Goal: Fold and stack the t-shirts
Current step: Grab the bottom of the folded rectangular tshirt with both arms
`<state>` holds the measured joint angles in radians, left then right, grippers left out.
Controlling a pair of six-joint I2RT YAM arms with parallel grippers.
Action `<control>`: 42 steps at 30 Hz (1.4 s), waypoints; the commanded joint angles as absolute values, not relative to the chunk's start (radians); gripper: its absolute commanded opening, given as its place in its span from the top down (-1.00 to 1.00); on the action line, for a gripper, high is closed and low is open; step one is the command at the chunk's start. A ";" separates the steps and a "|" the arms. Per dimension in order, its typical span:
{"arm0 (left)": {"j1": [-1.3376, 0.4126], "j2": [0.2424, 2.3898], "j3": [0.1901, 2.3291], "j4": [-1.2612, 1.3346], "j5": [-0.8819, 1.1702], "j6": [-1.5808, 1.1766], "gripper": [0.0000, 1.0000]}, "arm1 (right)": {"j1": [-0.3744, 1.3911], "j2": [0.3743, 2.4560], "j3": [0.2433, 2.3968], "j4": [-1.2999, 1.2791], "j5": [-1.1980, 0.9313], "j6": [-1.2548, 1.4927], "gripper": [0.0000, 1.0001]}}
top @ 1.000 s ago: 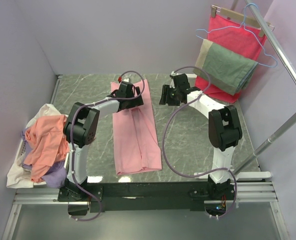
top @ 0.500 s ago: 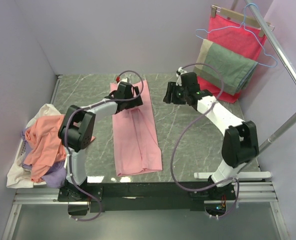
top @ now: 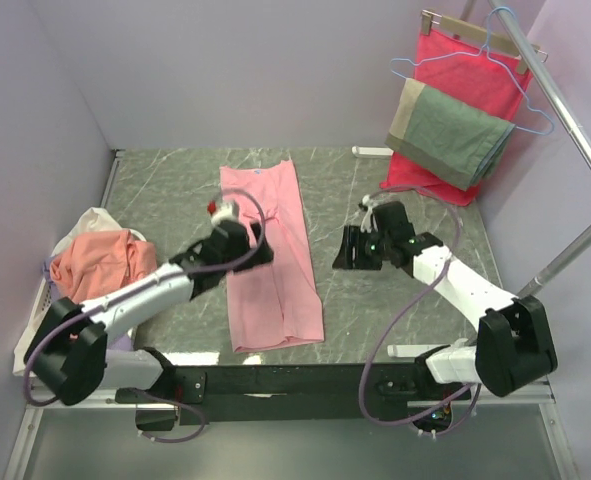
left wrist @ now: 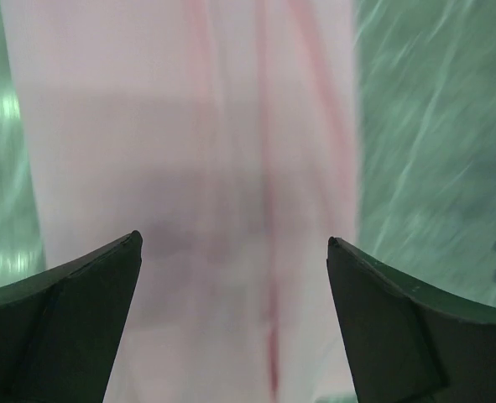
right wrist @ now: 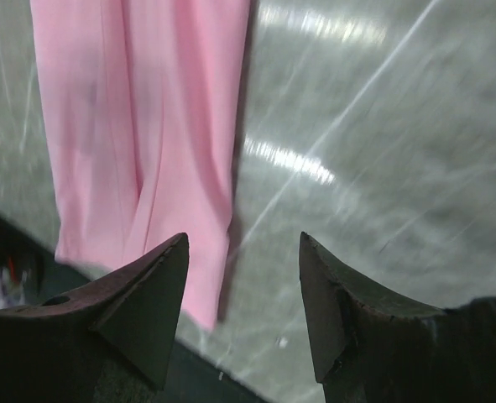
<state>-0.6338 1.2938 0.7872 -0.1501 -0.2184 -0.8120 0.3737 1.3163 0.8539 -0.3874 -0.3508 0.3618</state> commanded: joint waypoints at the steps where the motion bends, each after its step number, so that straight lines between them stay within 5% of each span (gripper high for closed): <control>1: -0.738 1.142 0.640 -0.325 -0.268 -1.005 -0.95 | 0.439 1.226 0.769 -0.419 -0.457 0.400 -0.24; 15: -0.939 0.877 0.526 -0.708 -0.226 -1.291 -0.95 | 0.683 1.166 0.551 -0.339 -0.482 0.610 -0.23; 29: -1.086 1.006 0.410 -0.562 -0.181 -1.413 -0.94 | 0.681 1.270 0.549 -0.276 -0.492 0.618 -0.21; 42: -1.130 0.937 0.348 -0.529 -0.178 -1.488 -0.59 | 0.710 1.411 0.503 -0.135 -0.592 0.676 0.04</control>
<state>-1.1099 0.9409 0.3962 -0.4751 -0.1875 -1.4414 0.6899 1.3941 0.5282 -0.2047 -0.5594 0.6495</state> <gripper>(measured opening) 0.815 0.481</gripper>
